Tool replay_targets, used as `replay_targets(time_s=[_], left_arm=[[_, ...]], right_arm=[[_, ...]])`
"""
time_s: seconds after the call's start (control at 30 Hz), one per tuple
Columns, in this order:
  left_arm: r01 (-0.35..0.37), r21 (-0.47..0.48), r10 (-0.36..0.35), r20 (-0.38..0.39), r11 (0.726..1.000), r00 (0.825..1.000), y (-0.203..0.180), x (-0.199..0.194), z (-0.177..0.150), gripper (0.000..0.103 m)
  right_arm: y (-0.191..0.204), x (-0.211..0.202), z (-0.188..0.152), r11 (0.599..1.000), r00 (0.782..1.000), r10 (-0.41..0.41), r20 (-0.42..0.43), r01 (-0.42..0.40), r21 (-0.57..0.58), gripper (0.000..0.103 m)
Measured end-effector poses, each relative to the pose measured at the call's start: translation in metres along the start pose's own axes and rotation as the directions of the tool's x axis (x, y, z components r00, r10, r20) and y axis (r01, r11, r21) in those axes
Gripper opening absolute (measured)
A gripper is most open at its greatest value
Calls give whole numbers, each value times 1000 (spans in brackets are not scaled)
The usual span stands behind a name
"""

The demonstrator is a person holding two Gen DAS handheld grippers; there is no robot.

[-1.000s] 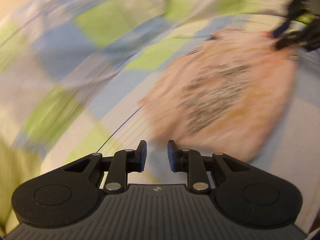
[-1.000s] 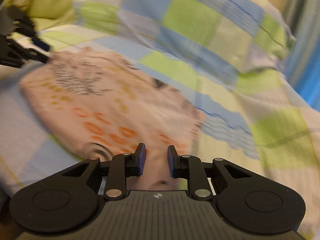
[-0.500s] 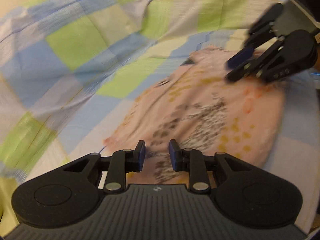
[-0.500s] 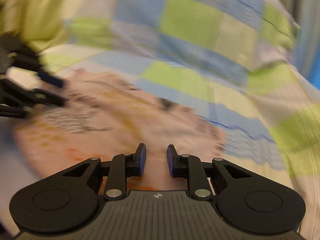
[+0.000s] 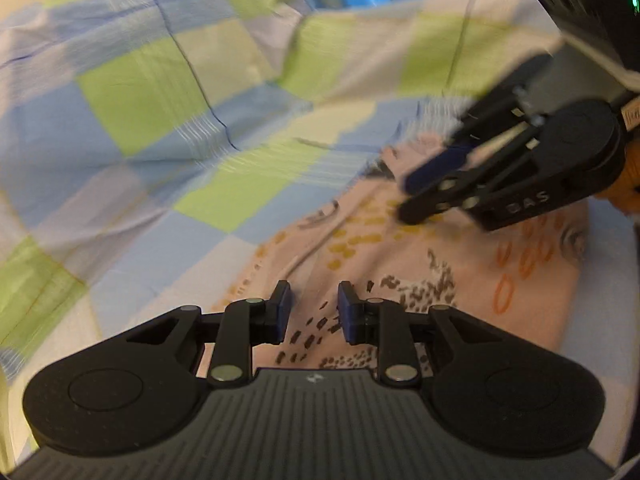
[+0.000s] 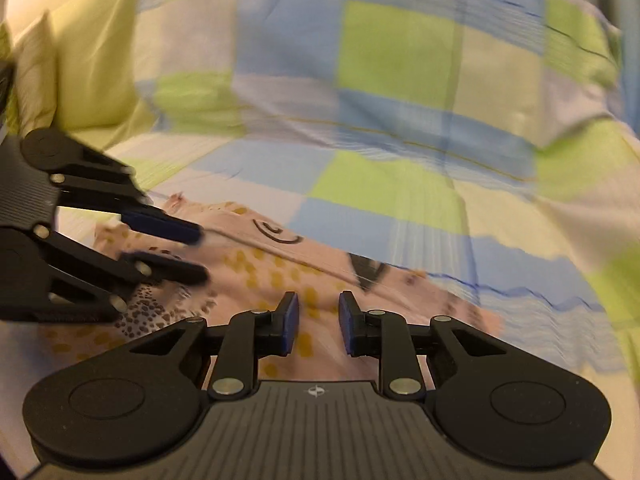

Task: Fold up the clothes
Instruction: 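Fold the shorts over with both grippers and release them flat on the sheet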

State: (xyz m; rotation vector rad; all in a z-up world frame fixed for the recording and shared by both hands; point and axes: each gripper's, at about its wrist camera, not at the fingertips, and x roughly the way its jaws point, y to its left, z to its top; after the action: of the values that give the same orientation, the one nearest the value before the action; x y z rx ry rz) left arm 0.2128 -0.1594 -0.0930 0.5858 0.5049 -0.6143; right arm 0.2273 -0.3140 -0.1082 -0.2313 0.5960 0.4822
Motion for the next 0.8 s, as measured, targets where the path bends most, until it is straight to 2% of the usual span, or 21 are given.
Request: replay_targets(time_s=[0.1,0.17,0.27,0.37,0.43,0.47,0.53,0.6,0.67,0.77,0.8], left_arm=[[-30,-56,30,4,998,1000,18,12,-2,29],[-29,-102,30,7,994,1000,29,16,-6,36],[-21,-127,22,6,992,1000,34,12,-6,35],[-19,-156,21,11,988,1000,41,8,-5,35],[-44,-181,47,12,982,999,50,4,-6,30],[-67,-197,70,10,978,997,55,2,-7,25],[-82,-266,93,30,960,995,68,-6,-11,24],[-60,-307,86,73,950,994,73,-13,-9,23],[-30,-274,55,84,961,995,66,-11,-6,23],[-2,-166,5,19,986,1000,44,9,-4,22],[-2,-157,3,6,988,1000,41,14,-5,22]], right_arm=[[-18,7,4,998,1000,0,28,-2,66,20],[-24,5,6,996,999,-37,28,34,85,19],[-36,1,3,988,993,-117,14,115,107,19],[-59,-6,-9,965,985,-173,-17,173,197,31],[-67,-14,-15,951,975,-221,-39,224,212,31],[-70,-20,-18,946,972,-230,-40,233,224,31],[-69,-32,-22,946,977,-214,-13,211,245,31],[-60,-40,-22,958,982,-186,30,174,227,31],[-44,-35,-19,976,989,-143,32,136,173,31],[-31,-18,-16,989,995,-102,2,101,108,29],[-33,-12,-16,988,994,-105,-6,105,114,29]])
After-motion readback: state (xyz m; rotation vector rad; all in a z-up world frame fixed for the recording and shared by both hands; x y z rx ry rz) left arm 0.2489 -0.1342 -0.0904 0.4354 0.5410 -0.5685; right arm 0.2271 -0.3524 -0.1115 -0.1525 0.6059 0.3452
